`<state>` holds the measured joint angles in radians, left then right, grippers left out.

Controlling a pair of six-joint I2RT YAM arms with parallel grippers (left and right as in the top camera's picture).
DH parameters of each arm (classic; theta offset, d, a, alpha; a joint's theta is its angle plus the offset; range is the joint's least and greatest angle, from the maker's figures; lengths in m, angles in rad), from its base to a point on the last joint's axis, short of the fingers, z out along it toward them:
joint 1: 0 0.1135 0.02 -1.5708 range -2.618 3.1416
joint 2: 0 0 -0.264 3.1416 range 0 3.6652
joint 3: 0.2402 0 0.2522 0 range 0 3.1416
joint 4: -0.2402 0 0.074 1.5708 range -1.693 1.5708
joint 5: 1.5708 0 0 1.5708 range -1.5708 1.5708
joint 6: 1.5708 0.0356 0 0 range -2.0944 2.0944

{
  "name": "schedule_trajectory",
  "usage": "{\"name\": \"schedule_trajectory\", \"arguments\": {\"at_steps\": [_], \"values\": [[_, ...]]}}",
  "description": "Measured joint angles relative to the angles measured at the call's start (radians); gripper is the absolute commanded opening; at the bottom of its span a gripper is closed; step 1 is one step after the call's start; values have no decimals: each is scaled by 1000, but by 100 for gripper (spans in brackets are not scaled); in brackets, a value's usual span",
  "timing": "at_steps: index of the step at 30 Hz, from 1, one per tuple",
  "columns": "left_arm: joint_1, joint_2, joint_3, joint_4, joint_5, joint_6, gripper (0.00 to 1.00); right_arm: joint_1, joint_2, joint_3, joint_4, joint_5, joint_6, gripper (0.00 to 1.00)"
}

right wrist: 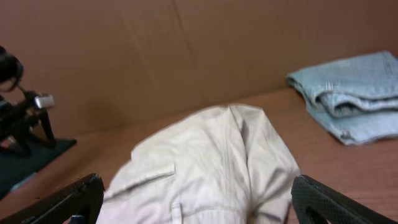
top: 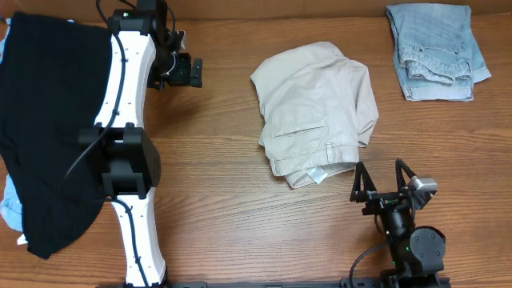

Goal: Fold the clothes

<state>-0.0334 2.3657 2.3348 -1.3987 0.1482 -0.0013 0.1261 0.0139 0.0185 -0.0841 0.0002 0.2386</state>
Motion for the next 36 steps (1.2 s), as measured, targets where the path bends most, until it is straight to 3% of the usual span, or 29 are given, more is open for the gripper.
{"name": "schedule_trajectory", "arguments": {"at_steps": [26,32,36], "values": [[-2,-17,-1,0,0,0,100,0,0,0,-6,0,0,100],[-20,-260,-22,71,0,0,100,0,0,0,-5,0,0,100],[-24,-605,-177,370,10,0,100,-1,0,0,-5,0,0,100]]}}
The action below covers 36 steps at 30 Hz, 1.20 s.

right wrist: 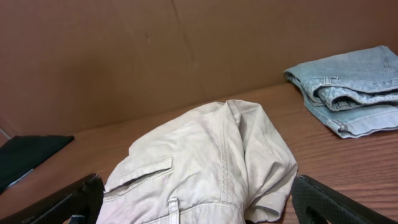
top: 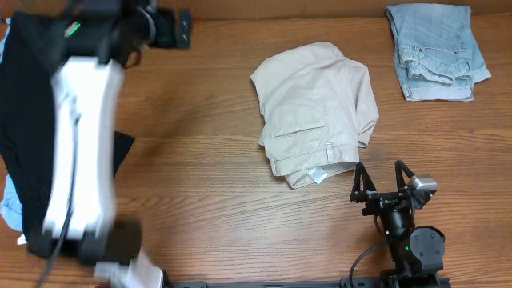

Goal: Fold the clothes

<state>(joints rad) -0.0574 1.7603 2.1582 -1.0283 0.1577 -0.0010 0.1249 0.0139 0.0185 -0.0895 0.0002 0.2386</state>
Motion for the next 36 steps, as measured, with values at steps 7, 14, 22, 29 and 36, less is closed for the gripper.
{"name": "schedule_trajectory", "arguments": {"at_steps": [7,14,22,29,36], "values": [[0,-576,-560,444,10,0,100,0,-1,0,0,0,0,100],[0,-1020,-1248,696,10,0,100,0,-1,0,0,0,0,100],[0,-1386,-1864,1117,14,-5,100,0,-1,0,-1,0,1,100],[42,-1589,-2102,1200,14,-5,100,0,-1,0,0,0,0,100],[90,-1740,-2144,1007,23,-5,100,0,-1,0,-1,0,0,100]]}}
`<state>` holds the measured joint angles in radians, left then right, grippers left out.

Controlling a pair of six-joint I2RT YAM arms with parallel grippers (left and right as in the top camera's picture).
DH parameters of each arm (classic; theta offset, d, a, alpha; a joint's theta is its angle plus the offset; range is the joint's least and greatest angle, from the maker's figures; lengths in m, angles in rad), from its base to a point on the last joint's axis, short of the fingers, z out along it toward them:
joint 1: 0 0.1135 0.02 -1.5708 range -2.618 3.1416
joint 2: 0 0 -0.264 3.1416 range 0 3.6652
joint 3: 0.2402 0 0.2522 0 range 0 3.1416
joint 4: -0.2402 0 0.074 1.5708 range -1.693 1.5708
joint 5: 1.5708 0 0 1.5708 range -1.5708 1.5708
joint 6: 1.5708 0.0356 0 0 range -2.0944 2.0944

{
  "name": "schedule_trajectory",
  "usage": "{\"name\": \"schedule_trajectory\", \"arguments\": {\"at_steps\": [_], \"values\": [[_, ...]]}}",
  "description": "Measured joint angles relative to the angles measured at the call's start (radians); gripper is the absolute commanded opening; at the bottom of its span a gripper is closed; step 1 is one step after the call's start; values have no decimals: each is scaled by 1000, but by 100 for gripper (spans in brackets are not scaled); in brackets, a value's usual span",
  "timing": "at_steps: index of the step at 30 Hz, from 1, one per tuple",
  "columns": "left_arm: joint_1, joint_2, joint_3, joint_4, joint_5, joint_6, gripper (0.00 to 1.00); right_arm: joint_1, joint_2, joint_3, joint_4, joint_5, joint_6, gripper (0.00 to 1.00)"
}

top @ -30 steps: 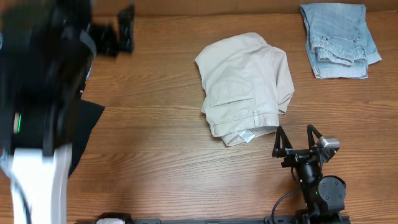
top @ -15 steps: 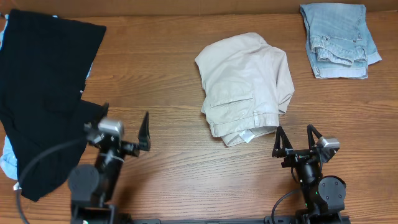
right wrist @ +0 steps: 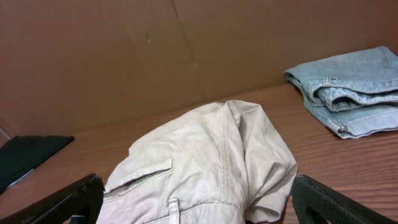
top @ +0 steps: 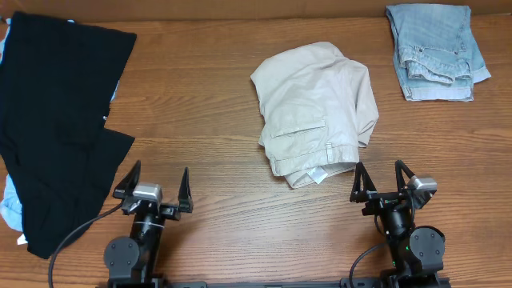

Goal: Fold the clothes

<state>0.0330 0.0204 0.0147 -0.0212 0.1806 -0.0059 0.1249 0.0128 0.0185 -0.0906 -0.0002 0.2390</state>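
Folded beige trousers (top: pixel 314 112) lie mid-table, also filling the right wrist view (right wrist: pixel 205 165). Folded light-blue jeans (top: pixel 434 50) rest at the far right corner, seen again (right wrist: pixel 348 90). A black garment (top: pixel 56 120) is spread unfolded over the left side, with a corner of it (right wrist: pixel 28 155) showing at far left. My left gripper (top: pixel 152 186) stands open at the near edge, nothing between its fingers. My right gripper (top: pixel 385 182) stands open near the trousers' front edge; its fingers (right wrist: pixel 68 199) frame the trousers without touching them.
A light-blue cloth (top: pixel 11 210) peeks out from under the black garment at the left edge. A brown cardboard wall (right wrist: pixel 186 50) backs the table. Bare wood (top: pixel 200 96) lies between the black garment and the trousers.
The left arm was raised and stretched over the table's left side, blurred. It now sits folded at the near edge with its gripper open. The black garment is now fully uncovered. The right arm is unchanged.
At first the left arm reached far across the left side, its gripper near the back edge beside the black garment. Then it was in motion with the gripper at the back. Now it rests at the front edge. Trousers, jeans and right arm stayed put.
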Motion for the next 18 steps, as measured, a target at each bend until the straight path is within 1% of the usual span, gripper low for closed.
{"name": "schedule_trajectory", "arguments": {"at_steps": [2,18], "values": [[3,-3,-6,-40,1,-3,100,0,0,0,1,0,0,100],[3,-5,-6,-39,1,-14,100,0,0,0,1,0,0,100]]}}
